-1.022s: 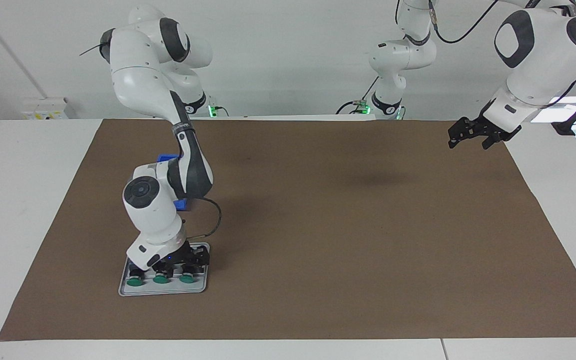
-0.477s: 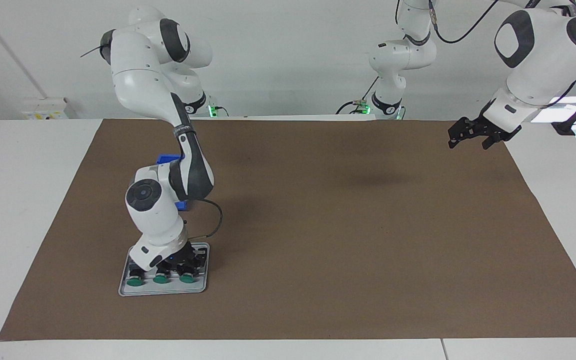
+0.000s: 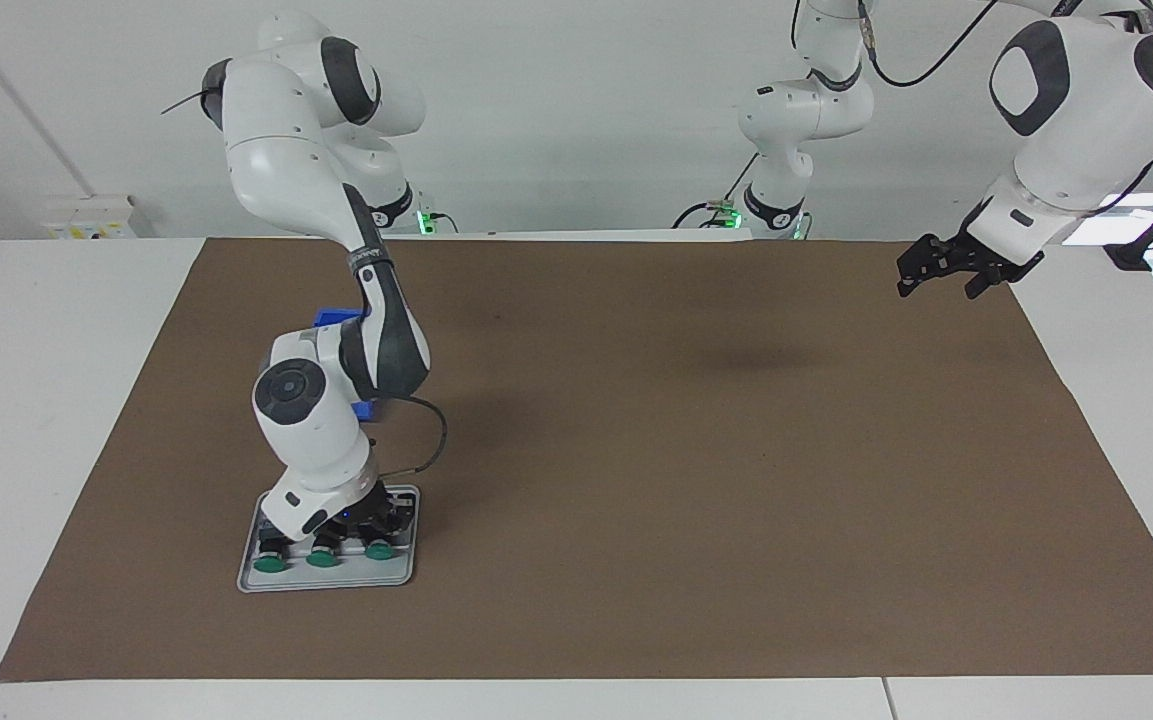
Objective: Place and press button with both arms
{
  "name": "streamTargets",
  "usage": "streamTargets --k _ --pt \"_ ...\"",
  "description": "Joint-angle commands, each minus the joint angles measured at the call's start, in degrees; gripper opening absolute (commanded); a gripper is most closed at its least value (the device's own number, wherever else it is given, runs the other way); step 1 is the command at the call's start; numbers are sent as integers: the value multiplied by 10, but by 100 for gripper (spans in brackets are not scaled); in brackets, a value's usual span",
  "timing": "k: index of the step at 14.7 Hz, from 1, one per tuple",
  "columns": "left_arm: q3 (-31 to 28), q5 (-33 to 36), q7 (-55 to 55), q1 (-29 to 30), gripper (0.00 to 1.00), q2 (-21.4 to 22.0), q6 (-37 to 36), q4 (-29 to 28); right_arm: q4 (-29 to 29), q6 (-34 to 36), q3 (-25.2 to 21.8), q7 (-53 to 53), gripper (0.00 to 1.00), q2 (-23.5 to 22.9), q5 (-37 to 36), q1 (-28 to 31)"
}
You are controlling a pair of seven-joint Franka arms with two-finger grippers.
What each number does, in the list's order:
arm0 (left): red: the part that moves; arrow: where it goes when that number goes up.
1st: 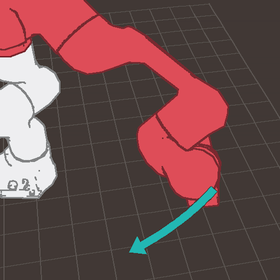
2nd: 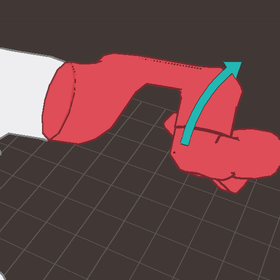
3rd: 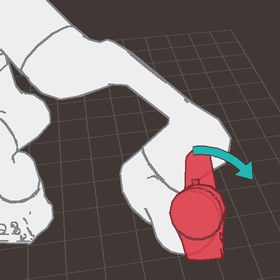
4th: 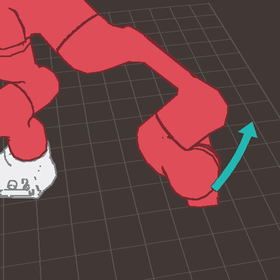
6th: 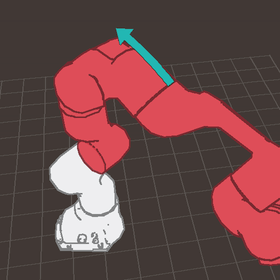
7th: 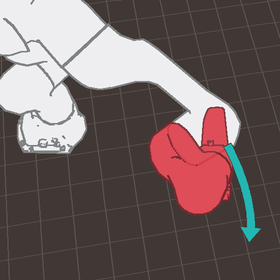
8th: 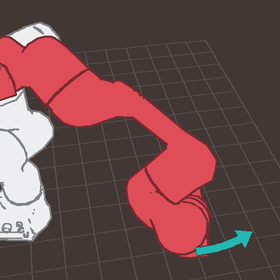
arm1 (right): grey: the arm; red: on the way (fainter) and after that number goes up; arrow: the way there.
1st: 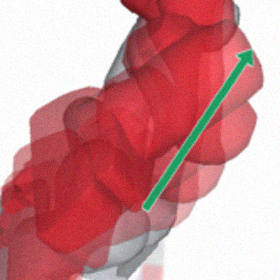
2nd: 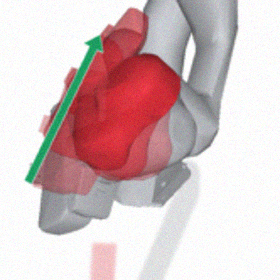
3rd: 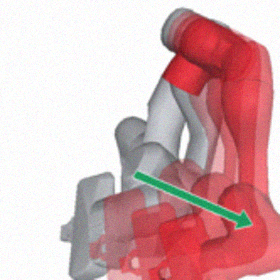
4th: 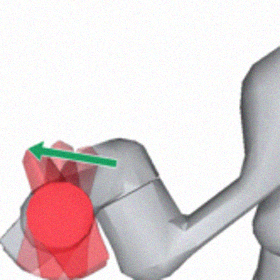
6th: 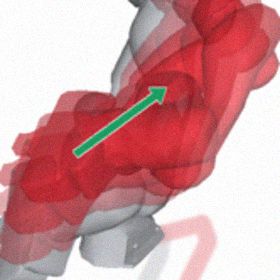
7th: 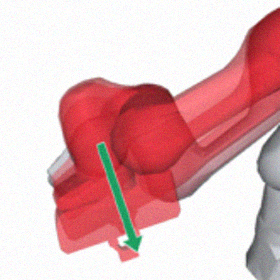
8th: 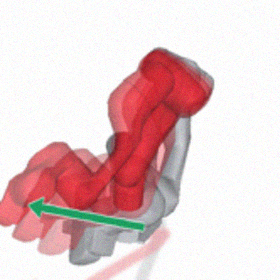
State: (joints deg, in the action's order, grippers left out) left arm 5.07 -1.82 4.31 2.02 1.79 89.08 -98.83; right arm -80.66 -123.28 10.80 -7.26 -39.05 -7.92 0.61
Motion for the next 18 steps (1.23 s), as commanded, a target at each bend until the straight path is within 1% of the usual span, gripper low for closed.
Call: streamTargets --k 1,2,4,6,9,12,15,18 --pt "3 5 7 6 100 14 2 -13 58 99 7 -11 14 11 23 2" --pt "3 5 7 6 100 14 2 -13 70 129 7 -20 14 19 37 1" --pt "3 5 7 6 100 14 2 -13 71 148 1 -70 14 41 48 -10" --pt "3 5 7 6 100 14 2 -13 71 179 -28 -142 14 55 49 -40" --pt "3 5 7 6 100 14 2 -13 67 213 -74 -270 15 82 50 -94" --pt "3 5 7 6 100 14 2 -13 58 240 -96 -415 16 106 51 -140" --pt "3 5 7 6 100 14 2 -13 33 254 -100 -543 16 130 76 -170" --pt "3 5 7 6 100 14 2 -13 29 255 -136 -685 16 135 106 -228"
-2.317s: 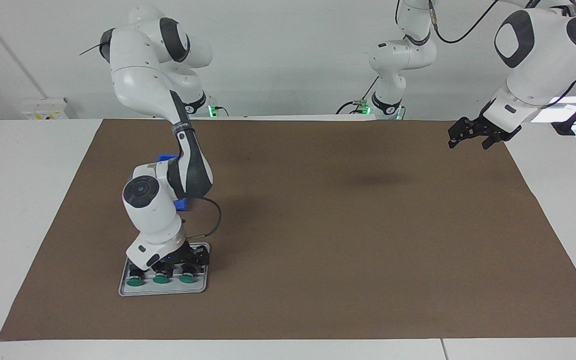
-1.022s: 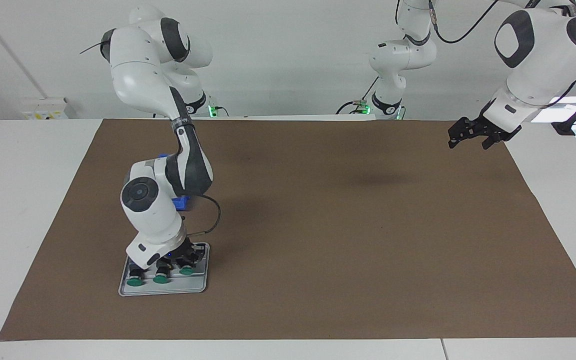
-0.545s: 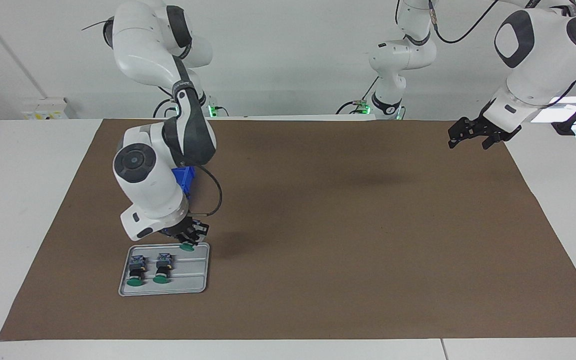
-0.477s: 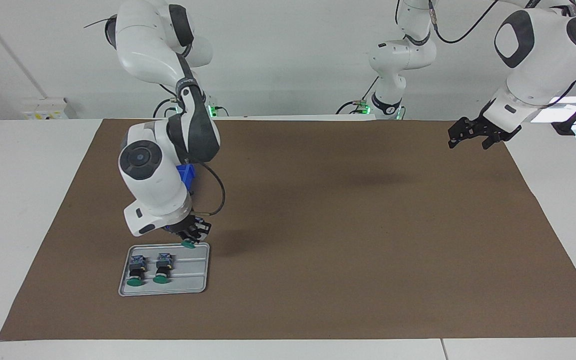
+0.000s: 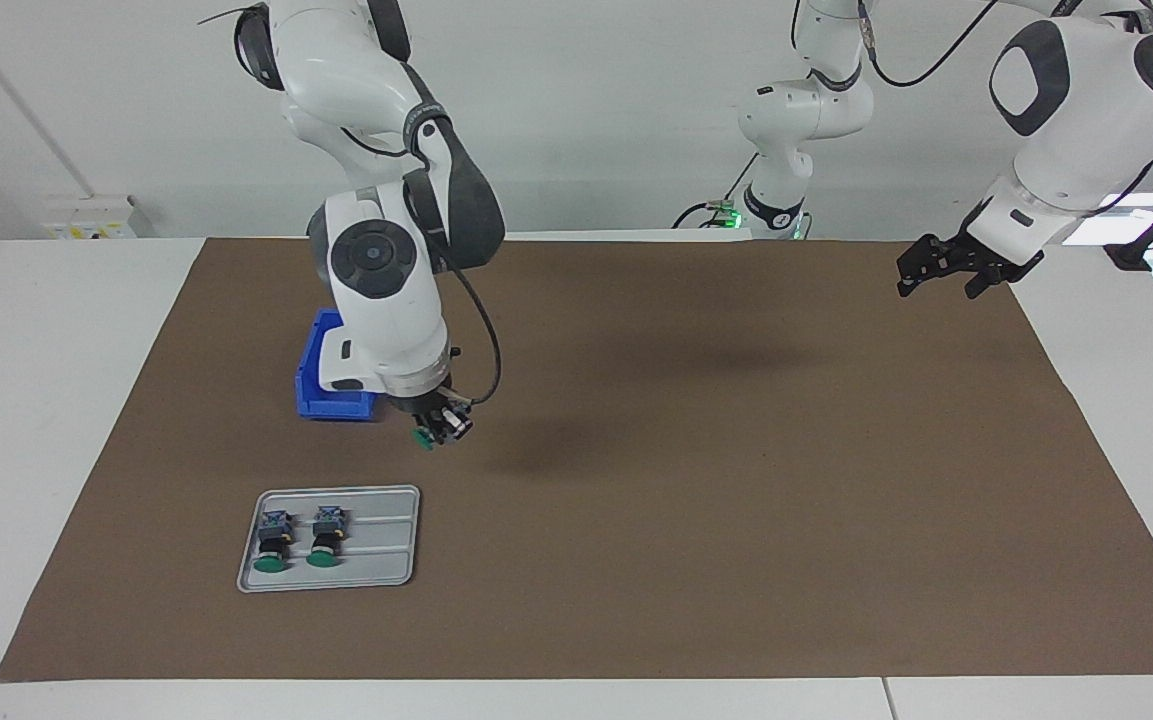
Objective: Place and press button with both arms
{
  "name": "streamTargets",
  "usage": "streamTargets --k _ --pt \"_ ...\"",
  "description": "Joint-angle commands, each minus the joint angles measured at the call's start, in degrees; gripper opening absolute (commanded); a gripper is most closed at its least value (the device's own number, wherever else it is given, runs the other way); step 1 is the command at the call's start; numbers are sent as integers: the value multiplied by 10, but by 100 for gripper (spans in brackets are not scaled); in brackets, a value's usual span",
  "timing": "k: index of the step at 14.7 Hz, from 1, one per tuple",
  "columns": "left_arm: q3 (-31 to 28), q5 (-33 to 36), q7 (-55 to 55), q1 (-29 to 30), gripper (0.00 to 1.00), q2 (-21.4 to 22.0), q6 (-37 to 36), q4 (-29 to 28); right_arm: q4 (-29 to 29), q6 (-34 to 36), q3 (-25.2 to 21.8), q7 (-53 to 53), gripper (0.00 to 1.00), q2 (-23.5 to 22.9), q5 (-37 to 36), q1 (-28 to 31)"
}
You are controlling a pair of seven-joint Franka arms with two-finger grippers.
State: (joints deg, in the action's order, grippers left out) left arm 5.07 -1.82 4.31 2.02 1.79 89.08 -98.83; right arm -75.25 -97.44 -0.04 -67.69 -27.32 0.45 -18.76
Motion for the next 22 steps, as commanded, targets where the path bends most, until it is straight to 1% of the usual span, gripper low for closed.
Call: streamTargets --k 1,2,4,6,8,10,12,13,15,16,18,20,22 --pt "3 5 7 6 100 14 2 -13 -25 -6 -41 -132 16 17 42 -54" --pt "3 5 7 6 100 14 2 -13 -25 -8 -51 -169 16 17 57 -69" --pt "3 5 7 6 100 14 2 -13 -26 -2 -55 -205 16 17 58 -96" --pt "3 5 7 6 100 14 2 -13 -31 -6 -68 -251 17 17 61 -125" --pt "3 5 7 6 100 14 1 -13 -42 -11 -94 -299 17 18 88 -167" --pt "3 5 7 6 100 14 1 -13 -49 -13 -134 -336 17 18 128 -210" --pt "3 5 7 6 100 14 2 -13 -66 -48 -150 -378 17 17 147 -239" --pt "3 5 8 6 100 14 2 -13 -81 -67 -151 -392 17 17 147 -247" --pt "3 5 7 6 100 14 1 -13 -136 -126 -153 -411 17 17 147 -268" --pt "3 5 8 6 100 14 2 -13 -153 -145 -155 -415 17 17 147 -280" --pt "3 5 7 6 100 14 1 -13 -183 -177 -157 -420 17 17 148 -288" --pt "3 5 7 6 100 14 2 -13 -210 -194 -156 -421 17 15 148 -300" --pt "3 5 7 6 100 14 2 -13 -253 -239 -153 -430 17 16 148 -316"
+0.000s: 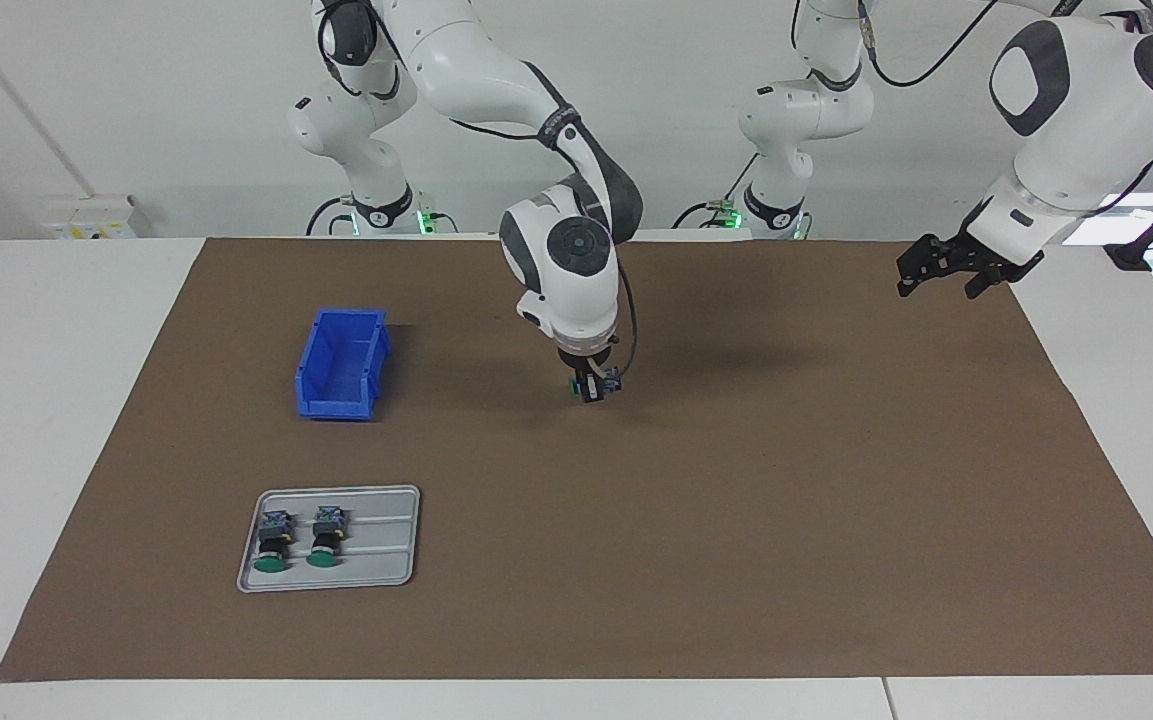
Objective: Place and press button with both arms
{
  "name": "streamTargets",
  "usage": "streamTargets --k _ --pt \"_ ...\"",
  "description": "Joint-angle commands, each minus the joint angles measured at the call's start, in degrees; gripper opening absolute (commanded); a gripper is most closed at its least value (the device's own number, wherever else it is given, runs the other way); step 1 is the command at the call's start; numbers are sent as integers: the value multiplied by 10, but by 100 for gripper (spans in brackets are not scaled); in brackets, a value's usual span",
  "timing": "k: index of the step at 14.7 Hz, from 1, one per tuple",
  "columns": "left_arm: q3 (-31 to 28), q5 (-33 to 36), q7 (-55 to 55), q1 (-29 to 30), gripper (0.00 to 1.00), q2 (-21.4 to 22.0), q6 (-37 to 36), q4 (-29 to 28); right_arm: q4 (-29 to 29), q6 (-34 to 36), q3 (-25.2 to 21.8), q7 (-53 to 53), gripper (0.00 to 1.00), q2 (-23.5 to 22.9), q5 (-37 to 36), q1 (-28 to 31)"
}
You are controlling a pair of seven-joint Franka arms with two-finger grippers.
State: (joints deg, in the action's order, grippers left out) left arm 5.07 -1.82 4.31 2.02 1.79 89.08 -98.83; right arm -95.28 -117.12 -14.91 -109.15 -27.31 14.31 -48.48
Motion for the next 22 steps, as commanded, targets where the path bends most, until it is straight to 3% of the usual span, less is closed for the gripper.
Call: streamTargets --k 1,5,6,8,9,10,14,18,22 --pt "3 5 7 6 100 14 2 -13 -68 -67 -4 -22 17 16 9 -27" --pt "3 5 7 6 100 14 1 -13 -91 -89 -3 -24 18 18 9 -32" --pt "3 5 7 6 100 14 2 -13 -91 -87 -3 -23 27 18 9 -33" --pt "3 5 6 6 100 14 2 -13 -90 -80 -4 -19 71 18 8 -35" --pt "3 5 6 6 100 14 2 -13 -87 -66 -6 -15 89 18 5 -35" --pt "3 5 5 6 100 14 4 -13 -82 -45 -7 5 100 18 0 -35" --pt "3 5 -6 5 100 15 -3 -15 -36 22 -18 50 100 14 -1 -34" --pt "5 5 -194 -3 100 16 2 -17 11 94 -54 121 100 13 -2 -33" --pt "7 -1 -346 -17 100 16 16 -17 28 129 -84 283 100 26 0 -12"
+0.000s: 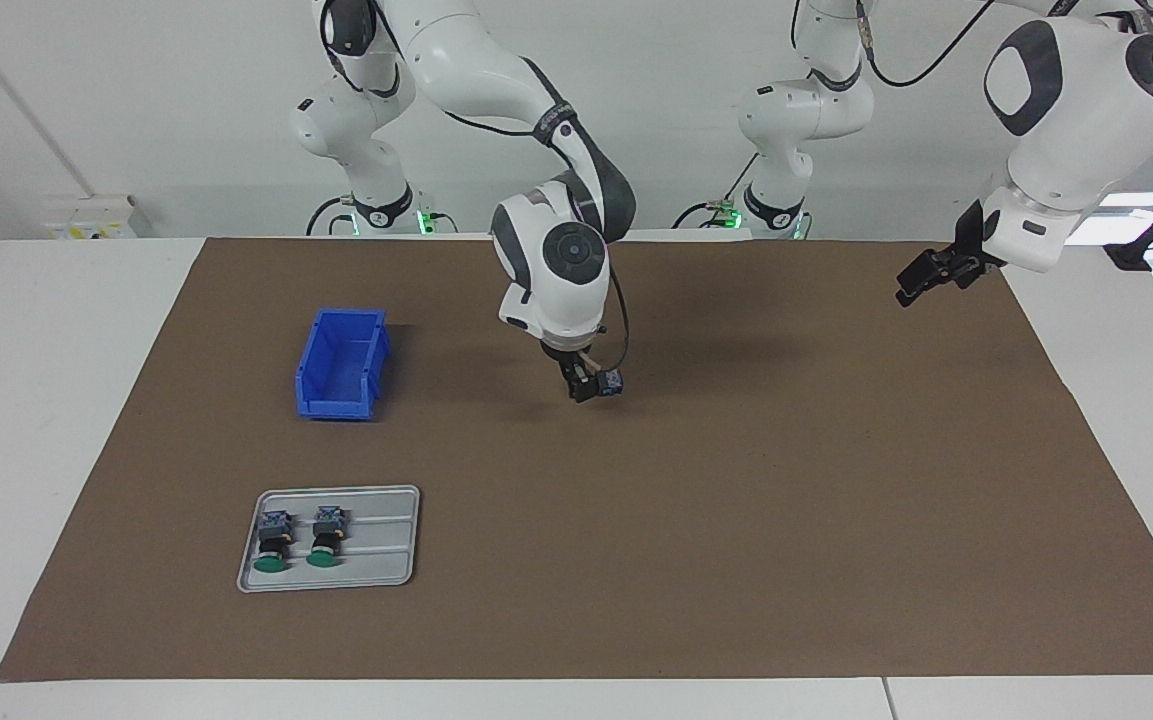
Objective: Place and press button with both arms
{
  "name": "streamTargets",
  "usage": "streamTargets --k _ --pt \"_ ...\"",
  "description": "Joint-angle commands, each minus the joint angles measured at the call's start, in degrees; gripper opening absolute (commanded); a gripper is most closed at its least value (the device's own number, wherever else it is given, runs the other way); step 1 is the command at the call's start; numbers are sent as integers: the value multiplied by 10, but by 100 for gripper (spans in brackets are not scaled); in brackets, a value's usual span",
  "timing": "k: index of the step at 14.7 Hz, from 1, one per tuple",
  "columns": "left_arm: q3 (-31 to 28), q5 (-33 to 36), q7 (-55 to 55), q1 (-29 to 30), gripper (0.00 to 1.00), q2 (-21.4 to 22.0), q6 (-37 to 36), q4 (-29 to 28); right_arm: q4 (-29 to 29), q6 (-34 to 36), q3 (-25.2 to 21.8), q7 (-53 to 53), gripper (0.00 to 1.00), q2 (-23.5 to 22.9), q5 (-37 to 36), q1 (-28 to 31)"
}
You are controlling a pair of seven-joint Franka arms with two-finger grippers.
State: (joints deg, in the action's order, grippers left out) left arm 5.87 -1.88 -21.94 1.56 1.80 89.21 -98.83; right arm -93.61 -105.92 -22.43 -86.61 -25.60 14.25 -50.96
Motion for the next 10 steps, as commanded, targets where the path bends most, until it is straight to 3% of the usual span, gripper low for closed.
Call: streamTargets --k 1,7,10 --pt "-1 -10 -161 -13 100 15 33 -21 14 17 -8 84 100 11 0 25" --pt "-2 -29 -619 -85 100 -2 81 -40 15 16 8 299 100 47 -6 115" --pt "-2 -29 -810 -173 100 -50 144 -41 19 16 67 390 100 70 -55 197"
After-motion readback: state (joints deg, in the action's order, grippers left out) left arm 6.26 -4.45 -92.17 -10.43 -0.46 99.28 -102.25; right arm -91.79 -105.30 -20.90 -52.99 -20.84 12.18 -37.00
